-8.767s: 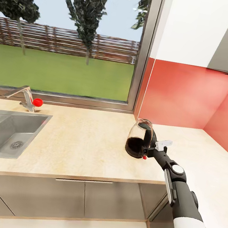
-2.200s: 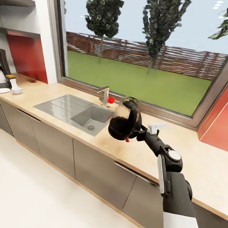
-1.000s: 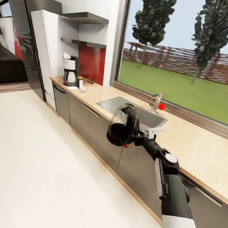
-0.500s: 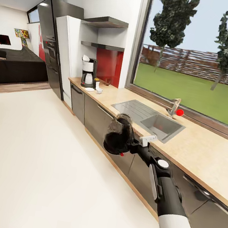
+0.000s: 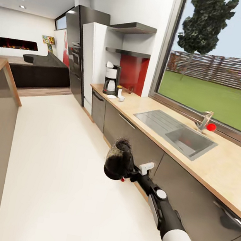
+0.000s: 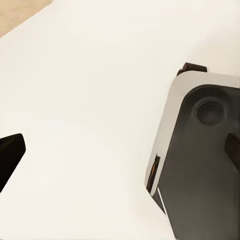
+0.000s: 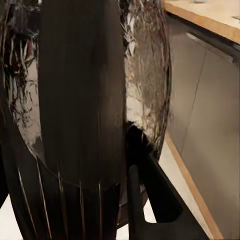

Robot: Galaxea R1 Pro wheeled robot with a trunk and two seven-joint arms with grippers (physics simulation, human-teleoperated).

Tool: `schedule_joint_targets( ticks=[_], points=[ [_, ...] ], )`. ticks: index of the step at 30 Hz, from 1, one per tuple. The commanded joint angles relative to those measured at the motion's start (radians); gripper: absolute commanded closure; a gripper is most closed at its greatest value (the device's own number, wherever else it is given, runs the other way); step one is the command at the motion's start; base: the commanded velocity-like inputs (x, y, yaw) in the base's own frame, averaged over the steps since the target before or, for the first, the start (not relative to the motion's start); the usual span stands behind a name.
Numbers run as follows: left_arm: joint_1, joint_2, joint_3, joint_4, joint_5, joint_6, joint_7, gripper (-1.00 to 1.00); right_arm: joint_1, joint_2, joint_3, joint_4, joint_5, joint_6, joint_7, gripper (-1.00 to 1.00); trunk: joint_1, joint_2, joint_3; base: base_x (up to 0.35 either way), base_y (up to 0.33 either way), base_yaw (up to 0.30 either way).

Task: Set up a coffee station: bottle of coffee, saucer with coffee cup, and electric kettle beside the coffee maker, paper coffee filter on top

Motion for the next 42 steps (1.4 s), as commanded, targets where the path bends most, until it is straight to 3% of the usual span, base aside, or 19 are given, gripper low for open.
schedule_joint_targets(
  ticks=[1, 9, 11, 17, 33, 42],
  points=[
    [-0.001, -0.002, 0.001, 0.000, 0.006, -0.003, 0.001, -1.00, -0.001, 0.000, -0.003, 0.046, 0.004, -0.052, 0.000, 1.00, 0.000, -0.001, -0.001, 0.000, 0.000, 0.276],
    [-0.004, -0.014, 0.001, -0.001, 0.017, -0.003, 0.001, -1.00, -0.002, -0.002, -0.003, 0.321, 0.005, -0.354, 0.000, 1.00, 0.000, -0.001, 0.004, 0.058, 0.000, 0.275],
    [-0.006, -0.022, 0.001, -0.005, 0.017, -0.003, 0.001, -1.00, -0.001, -0.002, -0.003, 0.334, 0.006, -0.377, 0.000, 1.00, 0.000, -0.001, 0.005, 0.288, 0.000, 0.172],
    [-0.007, -0.042, 0.003, -0.038, 0.018, -0.003, 0.007, -1.00, -0.001, -0.005, -0.002, 0.344, 0.006, -0.394, 0.001, 1.00, 0.000, -0.001, 0.005, 0.328, -0.033, 0.026],
    [-0.008, -0.043, 0.006, -0.044, 0.019, -0.003, 0.008, -1.00, -0.001, -0.004, -0.002, 0.348, 0.006, -0.393, 0.001, 1.00, 0.000, -0.001, 0.006, 0.335, -0.026, 0.000],
    [-0.008, -0.043, 0.006, -0.047, 0.019, -0.003, 0.008, -1.00, -0.001, -0.004, 0.000, 0.348, 0.006, -0.393, 0.001, 1.00, 0.000, -0.001, 0.019, 0.336, 0.000, 0.018]
  ],
)
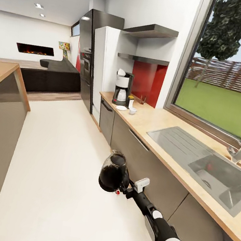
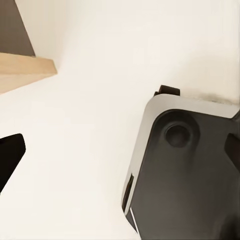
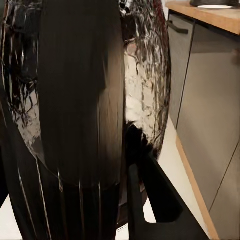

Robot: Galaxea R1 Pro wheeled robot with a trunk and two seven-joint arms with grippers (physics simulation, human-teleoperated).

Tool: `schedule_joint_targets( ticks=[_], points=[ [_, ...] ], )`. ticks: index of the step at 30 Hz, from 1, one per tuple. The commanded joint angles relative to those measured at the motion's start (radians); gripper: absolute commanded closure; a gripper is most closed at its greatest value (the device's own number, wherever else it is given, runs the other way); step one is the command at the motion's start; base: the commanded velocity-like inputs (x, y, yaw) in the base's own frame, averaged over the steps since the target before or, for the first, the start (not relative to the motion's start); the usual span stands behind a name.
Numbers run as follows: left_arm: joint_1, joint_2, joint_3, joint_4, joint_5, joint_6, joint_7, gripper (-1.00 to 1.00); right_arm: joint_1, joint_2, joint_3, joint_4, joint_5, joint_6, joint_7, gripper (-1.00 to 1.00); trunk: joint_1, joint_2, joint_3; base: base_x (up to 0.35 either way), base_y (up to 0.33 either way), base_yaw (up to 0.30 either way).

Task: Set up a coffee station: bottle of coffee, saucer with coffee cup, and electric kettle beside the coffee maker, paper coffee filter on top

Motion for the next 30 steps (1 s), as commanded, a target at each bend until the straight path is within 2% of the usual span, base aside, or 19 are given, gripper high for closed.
schedule_joint_targets(
  ticks=[1, 14, 18, 25, 30],
  points=[
    [-0.001, -0.001, 0.001, 0.000, 0.007, -0.003, 0.000, -1.00, -0.001, 0.000, -0.003, 0.000, 0.005, -0.005, -0.001, 1.00, 0.001, -0.001, 0.000, 0.336, 0.000, 0.091],
    [-0.001, -0.001, 0.001, -0.001, 0.008, -0.003, 0.000, -1.00, -0.001, 0.000, -0.003, 0.003, 0.006, -0.005, -0.001, 1.00, 0.001, -0.001, 0.017, 0.331, 0.000, 0.174],
    [-0.001, -0.001, 0.001, -0.002, 0.008, -0.002, 0.000, -1.00, -0.001, 0.000, -0.003, 0.004, 0.006, -0.005, -0.001, 1.00, 0.001, -0.001, 0.022, 0.130, 0.000, 0.200],
    [-0.001, -0.029, 0.001, -0.002, 0.007, -0.003, 0.000, -1.00, -0.001, 0.000, -0.003, 0.004, 0.006, -0.005, -0.001, 1.00, 0.001, -0.001, 0.030, 0.086, 0.000, 0.201],
    [-0.001, -0.029, 0.001, -0.001, 0.007, -0.003, 0.000, -1.00, -0.001, 0.000, -0.003, 0.012, 0.006, -0.005, 0.000, 1.00, 0.001, -0.001, 0.036, 0.323, 0.000, 0.200]
  ],
)
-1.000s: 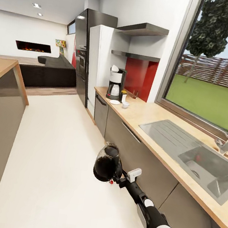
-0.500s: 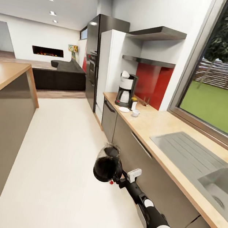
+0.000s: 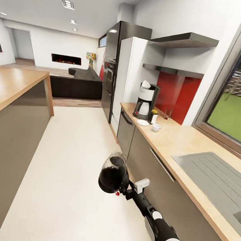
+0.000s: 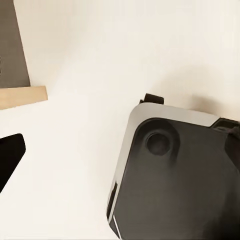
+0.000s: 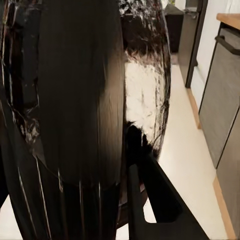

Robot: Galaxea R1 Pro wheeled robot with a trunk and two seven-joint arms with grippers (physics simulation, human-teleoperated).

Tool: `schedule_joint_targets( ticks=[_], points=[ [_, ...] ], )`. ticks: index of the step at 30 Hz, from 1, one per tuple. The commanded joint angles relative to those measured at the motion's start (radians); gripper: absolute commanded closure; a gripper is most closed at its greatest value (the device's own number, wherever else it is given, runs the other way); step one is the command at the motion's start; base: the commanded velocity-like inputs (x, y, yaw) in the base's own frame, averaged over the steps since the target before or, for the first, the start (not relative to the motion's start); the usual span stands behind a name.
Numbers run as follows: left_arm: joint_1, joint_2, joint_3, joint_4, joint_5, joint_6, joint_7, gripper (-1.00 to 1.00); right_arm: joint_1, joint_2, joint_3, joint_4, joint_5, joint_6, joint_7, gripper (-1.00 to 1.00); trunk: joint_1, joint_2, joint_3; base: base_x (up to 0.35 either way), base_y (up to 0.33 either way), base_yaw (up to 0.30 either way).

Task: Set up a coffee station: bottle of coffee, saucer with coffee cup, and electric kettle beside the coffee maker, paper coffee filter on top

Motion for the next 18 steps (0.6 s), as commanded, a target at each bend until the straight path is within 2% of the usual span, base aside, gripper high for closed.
schedule_joint_targets(
  ticks=[1, 18],
  points=[
    [-0.001, 0.000, 0.001, 0.001, 0.007, -0.003, 0.000, -1.00, -0.001, 0.000, -0.003, 0.007, 0.004, -0.005, -0.001, 1.00, 0.001, -0.001, 0.000, 0.336, 0.000, 0.196],
    [-0.001, 0.000, 0.001, 0.001, 0.008, -0.002, 0.000, -1.00, -0.001, 0.000, -0.003, 0.029, 0.003, -0.005, -0.001, 1.00, 0.001, -0.001, 0.020, 0.339, 0.000, 0.185]
  ],
)
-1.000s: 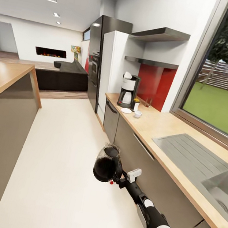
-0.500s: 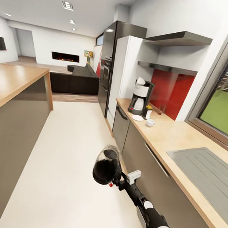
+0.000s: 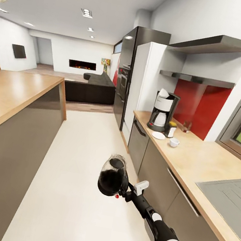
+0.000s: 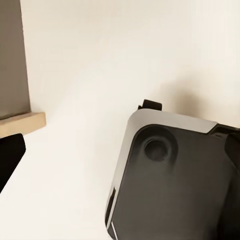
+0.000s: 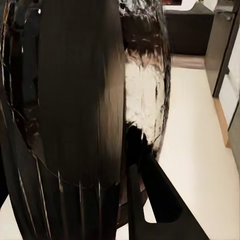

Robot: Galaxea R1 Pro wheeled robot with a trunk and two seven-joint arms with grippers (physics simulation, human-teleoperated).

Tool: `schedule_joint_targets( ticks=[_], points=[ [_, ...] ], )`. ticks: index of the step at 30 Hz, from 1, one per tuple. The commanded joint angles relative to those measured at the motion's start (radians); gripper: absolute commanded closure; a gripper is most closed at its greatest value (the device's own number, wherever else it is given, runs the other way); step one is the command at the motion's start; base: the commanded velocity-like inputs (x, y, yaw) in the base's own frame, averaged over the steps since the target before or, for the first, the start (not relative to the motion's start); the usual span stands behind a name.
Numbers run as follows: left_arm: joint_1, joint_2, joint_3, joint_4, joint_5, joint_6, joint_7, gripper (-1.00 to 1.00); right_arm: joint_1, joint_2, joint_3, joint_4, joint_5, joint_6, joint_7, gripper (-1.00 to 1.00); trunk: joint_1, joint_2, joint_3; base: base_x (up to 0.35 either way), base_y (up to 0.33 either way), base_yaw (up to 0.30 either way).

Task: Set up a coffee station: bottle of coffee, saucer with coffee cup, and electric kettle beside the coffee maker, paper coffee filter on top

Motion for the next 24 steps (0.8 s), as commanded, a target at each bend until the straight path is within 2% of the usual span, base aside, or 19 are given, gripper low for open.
schedule_joint_targets(
  ticks=[1, 24],
  points=[
    [0.000, 0.000, 0.001, 0.001, 0.007, -0.003, 0.000, -1.00, -0.001, 0.000, -0.004, 0.000, 0.004, -0.004, -0.001, 1.00, 0.001, -0.001, 0.000, 0.339, 0.000, 0.184],
    [-0.001, 0.001, 0.001, 0.001, 0.007, -0.005, -0.001, -1.00, -0.001, 0.000, -0.004, 0.001, 0.005, -0.004, -0.001, 1.00, 0.001, -0.001, 0.028, 0.339, 0.000, 0.181]
  ],
)
